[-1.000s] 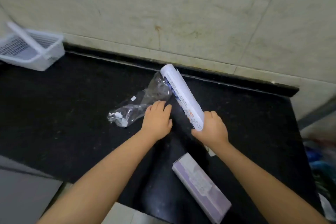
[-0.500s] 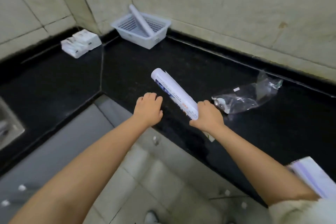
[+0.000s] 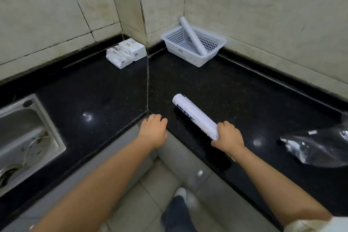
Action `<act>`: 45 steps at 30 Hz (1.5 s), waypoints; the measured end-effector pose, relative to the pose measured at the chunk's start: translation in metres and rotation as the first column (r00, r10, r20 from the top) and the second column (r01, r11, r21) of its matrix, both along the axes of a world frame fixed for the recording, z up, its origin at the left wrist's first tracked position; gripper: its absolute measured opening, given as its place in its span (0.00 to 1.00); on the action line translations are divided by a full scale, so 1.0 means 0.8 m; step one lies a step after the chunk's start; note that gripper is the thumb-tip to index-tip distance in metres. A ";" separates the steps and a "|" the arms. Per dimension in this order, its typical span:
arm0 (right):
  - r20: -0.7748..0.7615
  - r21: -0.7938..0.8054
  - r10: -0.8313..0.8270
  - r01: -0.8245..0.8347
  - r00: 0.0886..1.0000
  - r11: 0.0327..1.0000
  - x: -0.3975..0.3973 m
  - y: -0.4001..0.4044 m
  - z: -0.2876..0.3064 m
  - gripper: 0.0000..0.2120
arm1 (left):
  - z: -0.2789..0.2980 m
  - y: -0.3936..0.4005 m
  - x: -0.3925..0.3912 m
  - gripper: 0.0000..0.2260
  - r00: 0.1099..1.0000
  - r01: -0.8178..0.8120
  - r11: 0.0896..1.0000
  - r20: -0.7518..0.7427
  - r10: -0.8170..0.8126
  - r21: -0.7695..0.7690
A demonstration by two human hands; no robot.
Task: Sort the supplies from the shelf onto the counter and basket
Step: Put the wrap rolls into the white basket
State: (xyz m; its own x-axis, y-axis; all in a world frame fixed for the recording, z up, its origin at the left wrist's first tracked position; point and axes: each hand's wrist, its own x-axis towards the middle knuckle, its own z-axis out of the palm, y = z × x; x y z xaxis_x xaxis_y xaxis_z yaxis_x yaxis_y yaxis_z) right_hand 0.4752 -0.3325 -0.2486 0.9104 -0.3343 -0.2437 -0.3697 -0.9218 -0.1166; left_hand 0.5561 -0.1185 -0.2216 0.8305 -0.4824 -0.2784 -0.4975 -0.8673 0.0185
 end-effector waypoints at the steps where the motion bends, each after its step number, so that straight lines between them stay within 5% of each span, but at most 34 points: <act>1: -0.003 0.006 -0.006 0.006 1.000 1.000 0.016 -0.004 -0.003 0.23 | -0.002 -0.003 0.015 0.20 1.000 0.003 1.000 0.002 -0.003 0.002; 11: 0.018 -0.045 0.140 -0.139 0.990 0.989 0.171 -0.071 -0.030 0.23 | -0.017 -0.079 0.191 0.21 0.997 0.069 0.997 -0.048 -0.068 0.016; 21: -0.027 0.079 0.107 -0.104 0.994 0.991 0.178 -0.086 -0.042 0.35 | -0.045 -0.121 0.278 0.19 0.993 0.080 0.979 -0.073 -0.095 -0.186; 23: 0.101 0.135 0.071 -0.085 0.992 0.987 0.173 -0.077 -0.035 0.35 | -0.051 -0.123 0.286 0.19 0.994 0.075 0.976 -0.066 -0.091 -0.206; 26: 0.409 0.119 0.054 -0.112 0.911 0.987 0.178 -0.066 -0.029 0.20 | -0.056 -0.122 0.295 0.18 0.994 0.075 0.971 -0.065 -0.092 -0.225; 28: 0.343 0.151 0.101 -0.161 0.934 0.975 0.192 -0.065 -0.020 0.17 | -0.055 -0.121 0.301 0.18 0.990 0.098 0.970 -0.081 -0.119 -0.220; 31: 0.076 0.195 0.158 -0.170 0.985 0.966 0.213 -0.069 -0.026 0.24 | -0.053 -0.120 0.310 0.17 0.982 0.149 0.969 -0.082 -0.168 -0.199; 36: -0.103 0.072 0.119 -0.112 0.987 0.991 0.247 -0.055 -0.034 0.32 | -0.050 -0.119 0.322 0.15 0.971 0.219 0.962 -0.066 -0.232 -0.162; 40: -0.078 0.130 0.073 -0.062 0.994 0.990 0.253 -0.051 -0.033 0.33 | -0.035 -0.123 0.343 0.15 0.984 0.180 0.955 0.048 -0.174 -0.235; 45: 0.156 0.226 -0.115 0.078 0.981 0.971 0.261 -0.074 0.017 0.28 | 0.012 -0.147 0.415 0.15 0.983 0.116 0.880 0.180 -0.035 -0.461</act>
State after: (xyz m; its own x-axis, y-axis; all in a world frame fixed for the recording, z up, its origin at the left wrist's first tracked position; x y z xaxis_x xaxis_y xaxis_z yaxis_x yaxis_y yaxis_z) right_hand 0.6843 -0.3915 -0.2352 0.9105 -0.3781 -0.1674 -0.4134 -0.8283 -0.3781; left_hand 0.8883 -0.2357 -0.2124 0.8003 -0.5853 0.1301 -0.5920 -0.7371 0.3259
